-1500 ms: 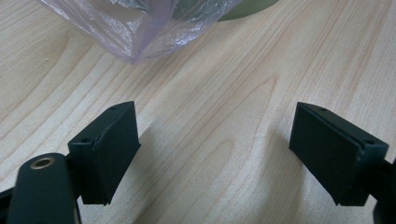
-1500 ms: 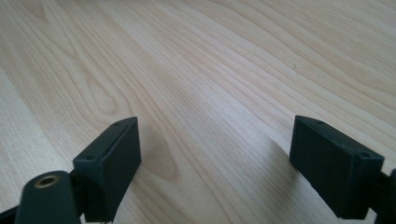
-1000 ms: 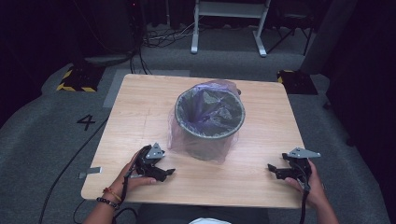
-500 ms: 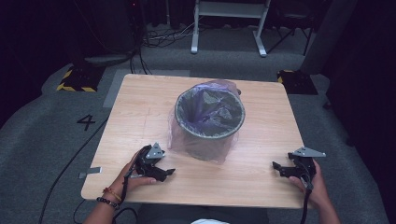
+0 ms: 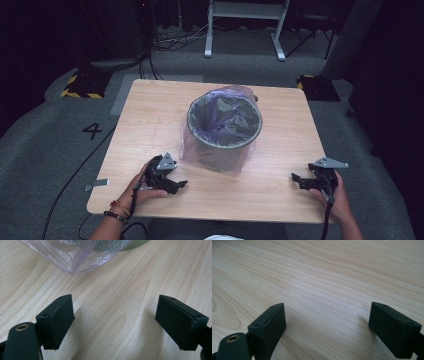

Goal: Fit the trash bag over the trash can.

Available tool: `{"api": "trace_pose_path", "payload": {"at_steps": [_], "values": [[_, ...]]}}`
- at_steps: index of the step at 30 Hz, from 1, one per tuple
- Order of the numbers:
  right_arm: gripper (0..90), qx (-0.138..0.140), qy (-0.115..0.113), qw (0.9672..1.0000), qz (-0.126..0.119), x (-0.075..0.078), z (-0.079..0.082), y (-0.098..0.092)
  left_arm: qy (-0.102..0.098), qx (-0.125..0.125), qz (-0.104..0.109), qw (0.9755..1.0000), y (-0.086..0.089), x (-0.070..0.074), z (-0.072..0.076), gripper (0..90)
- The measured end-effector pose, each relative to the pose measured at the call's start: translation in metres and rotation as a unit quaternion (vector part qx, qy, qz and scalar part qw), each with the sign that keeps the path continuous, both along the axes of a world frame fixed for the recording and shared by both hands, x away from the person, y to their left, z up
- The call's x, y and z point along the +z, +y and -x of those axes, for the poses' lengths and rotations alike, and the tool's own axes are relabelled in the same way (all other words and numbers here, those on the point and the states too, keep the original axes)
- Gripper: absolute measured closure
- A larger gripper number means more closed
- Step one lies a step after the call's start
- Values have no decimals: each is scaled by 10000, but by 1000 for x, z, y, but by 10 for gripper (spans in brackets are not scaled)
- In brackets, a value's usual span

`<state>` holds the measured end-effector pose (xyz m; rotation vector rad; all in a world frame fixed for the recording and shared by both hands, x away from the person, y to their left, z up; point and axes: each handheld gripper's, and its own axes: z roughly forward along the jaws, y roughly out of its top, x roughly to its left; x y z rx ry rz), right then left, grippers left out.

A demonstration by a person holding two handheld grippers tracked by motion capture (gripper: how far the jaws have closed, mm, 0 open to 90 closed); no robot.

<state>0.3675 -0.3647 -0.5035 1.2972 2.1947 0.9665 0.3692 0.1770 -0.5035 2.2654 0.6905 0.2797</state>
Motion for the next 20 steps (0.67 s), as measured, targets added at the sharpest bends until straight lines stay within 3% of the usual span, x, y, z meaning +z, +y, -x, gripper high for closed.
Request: {"api": "trace_pose_path", "payload": {"at_steps": [20], "values": [[144, -1, 0, 10000, -2, 0, 0, 0, 7, 13, 6, 10000, -1, 0, -2, 150]]}}
